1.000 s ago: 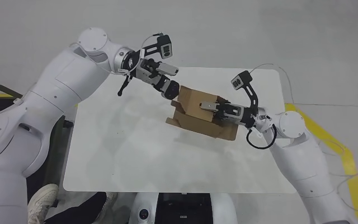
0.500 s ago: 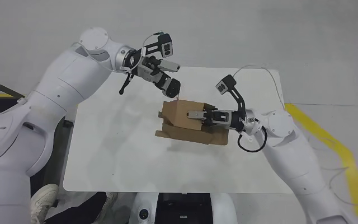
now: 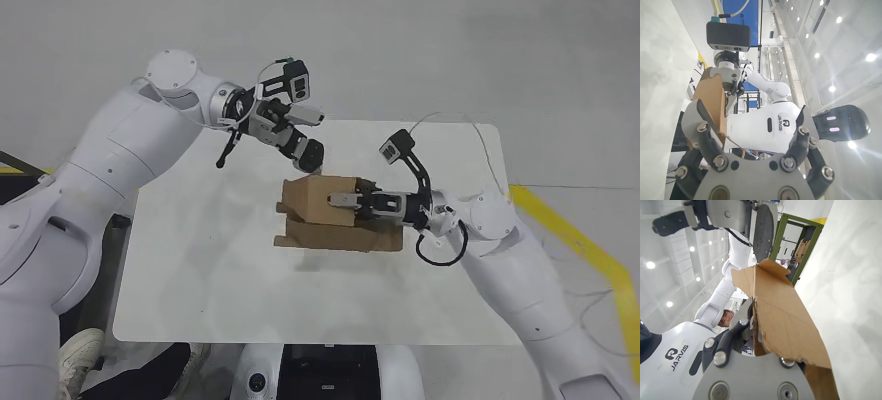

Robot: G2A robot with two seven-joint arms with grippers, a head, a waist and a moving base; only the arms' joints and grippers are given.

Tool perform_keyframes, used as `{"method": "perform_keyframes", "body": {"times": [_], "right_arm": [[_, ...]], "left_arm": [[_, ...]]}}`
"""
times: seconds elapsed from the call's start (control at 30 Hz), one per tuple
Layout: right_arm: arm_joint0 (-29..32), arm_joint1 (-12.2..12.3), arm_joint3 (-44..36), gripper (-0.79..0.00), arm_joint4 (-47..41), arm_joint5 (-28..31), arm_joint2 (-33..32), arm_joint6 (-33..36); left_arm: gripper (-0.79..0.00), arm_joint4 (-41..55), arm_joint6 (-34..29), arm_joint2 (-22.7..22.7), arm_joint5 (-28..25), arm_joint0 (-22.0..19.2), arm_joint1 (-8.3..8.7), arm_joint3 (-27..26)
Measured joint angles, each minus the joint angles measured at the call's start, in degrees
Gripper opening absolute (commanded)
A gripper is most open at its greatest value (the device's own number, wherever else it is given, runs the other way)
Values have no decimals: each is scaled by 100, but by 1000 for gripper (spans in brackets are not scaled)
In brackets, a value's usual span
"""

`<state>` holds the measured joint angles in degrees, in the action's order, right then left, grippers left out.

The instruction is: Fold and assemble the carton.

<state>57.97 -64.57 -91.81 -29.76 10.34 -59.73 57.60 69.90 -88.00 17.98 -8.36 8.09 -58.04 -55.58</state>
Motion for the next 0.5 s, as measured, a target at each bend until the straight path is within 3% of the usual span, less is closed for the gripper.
{"method": "perform_keyframes", "body": {"times": [0.2,0.5], "right_arm": [[283,87,-128,-785,40,14,-460,-150],[472,114,-350,-785,144,-45,-688,-503]], "left_arm": [[0,38,0,148,-7,51,50,125],[0,-127,0,169,100,184,69,-243]]}}
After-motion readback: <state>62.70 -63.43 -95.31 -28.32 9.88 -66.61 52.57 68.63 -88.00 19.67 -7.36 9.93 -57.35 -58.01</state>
